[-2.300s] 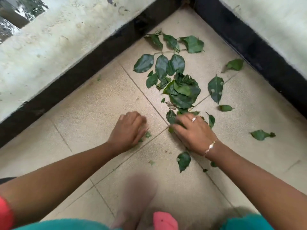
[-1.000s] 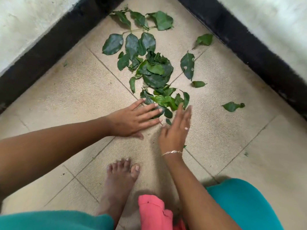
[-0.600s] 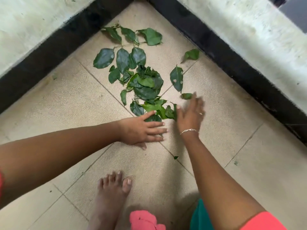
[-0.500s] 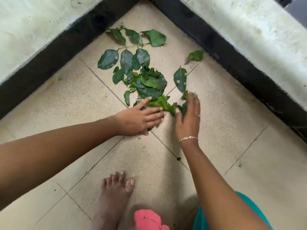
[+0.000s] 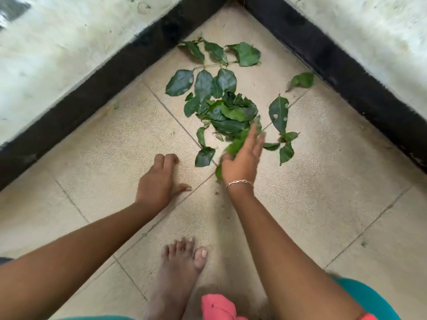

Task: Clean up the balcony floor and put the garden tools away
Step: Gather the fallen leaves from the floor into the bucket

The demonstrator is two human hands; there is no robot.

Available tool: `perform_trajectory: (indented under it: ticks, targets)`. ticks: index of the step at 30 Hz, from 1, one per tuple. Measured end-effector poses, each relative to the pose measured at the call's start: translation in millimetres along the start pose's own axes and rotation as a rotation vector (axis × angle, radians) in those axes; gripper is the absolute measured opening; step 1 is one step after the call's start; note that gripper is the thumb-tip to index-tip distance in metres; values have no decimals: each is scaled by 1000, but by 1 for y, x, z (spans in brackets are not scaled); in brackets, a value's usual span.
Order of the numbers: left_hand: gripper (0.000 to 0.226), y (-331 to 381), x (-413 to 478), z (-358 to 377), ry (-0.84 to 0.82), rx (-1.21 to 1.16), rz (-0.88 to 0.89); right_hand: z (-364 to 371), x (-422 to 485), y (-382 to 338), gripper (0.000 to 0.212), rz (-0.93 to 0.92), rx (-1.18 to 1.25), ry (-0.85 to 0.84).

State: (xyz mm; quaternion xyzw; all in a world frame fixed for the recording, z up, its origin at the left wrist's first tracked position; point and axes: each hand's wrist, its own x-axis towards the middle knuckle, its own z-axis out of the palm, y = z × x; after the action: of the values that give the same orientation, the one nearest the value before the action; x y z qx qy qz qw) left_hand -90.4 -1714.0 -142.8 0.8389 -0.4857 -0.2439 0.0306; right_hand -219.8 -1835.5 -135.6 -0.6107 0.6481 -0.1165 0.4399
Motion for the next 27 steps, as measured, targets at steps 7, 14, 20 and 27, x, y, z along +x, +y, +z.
perform_trajectory:
  ticks: [7, 14, 20, 27]
  targets:
    - [101, 13, 93, -36, 114, 142, 107, -50, 44, 4, 122, 219, -374, -53]
    - [123, 46, 161, -59, -77, 34, 161, -17, 75, -49, 133, 47, -611, -411]
    - [124, 57, 204, -87, -29, 29, 257, 2, 83, -53, 143, 161, -749, -502]
    - [103, 93, 263, -101, -83, 118, 297, 3, 88, -52, 143, 203, -755, -567]
